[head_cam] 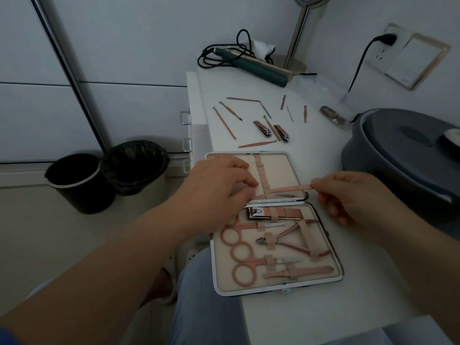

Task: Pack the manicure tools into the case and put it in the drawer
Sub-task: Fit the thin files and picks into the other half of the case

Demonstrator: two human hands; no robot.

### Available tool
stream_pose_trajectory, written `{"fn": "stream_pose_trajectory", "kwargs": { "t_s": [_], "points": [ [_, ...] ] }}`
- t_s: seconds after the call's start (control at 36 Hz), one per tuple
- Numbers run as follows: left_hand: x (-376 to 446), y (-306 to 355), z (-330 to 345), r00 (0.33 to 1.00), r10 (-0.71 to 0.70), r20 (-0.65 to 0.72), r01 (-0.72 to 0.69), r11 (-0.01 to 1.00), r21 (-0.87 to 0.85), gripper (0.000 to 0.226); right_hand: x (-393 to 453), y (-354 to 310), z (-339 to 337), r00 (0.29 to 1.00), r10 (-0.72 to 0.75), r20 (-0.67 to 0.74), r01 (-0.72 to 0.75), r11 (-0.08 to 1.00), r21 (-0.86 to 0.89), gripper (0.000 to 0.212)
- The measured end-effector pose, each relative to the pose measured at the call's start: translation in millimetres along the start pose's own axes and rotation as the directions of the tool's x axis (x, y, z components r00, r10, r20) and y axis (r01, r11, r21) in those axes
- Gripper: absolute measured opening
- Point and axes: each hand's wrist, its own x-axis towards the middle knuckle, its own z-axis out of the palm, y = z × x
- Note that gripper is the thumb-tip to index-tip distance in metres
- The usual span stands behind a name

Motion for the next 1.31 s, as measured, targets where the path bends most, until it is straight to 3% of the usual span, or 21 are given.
{"fn": "stream_pose_trajectory", "kwargs": {
  "t_s": [0.17,0.28,0.42,0.53,0.61,0.86,1.31],
  "points": [
    [3,1,-1,1.000,0.005,0.031,-0.004,1.000,-0.005,0.024,9,-11,-4,0.988,0.069,0.141,-0.041,0.980,-0.194,0.028],
    [0,0,-7,0.992,0.017,0.126,-0.008,0.998,-0.070,0.034,17,-13,0,0.985,0.078,0.152,-0.027,0.949,-0.315,0.027],
    [-4,-2,-11,0.978,0.033,0.208,-0.028,0.999,-0.026,0.036,20,-8,2,0.992,-0.110,0.057,0.123,0.834,-0.537,0.021],
    [-4,-3,-10,0.980,0.037,0.195,-0.033,0.999,-0.022,0.035,16,-7,4,0.954,-0.288,0.086,0.288,0.796,-0.532,0.011],
    [-5,-4,-9,0.981,0.031,0.189,-0.026,0.999,-0.032,0.035,16,-9,8,0.917,-0.368,0.153,0.381,0.696,-0.609,0.020],
    [-5,-3,-9,0.985,0.033,0.168,-0.030,0.999,-0.022,0.031,22,-23,6,0.891,-0.304,0.337,0.453,0.609,-0.651,0.021],
    [-5,1,-10,0.988,0.032,0.153,-0.029,0.999,-0.027,0.030,19,-29,18,0.867,-0.331,0.373,0.498,0.595,-0.631,0.018]
  ]
}}
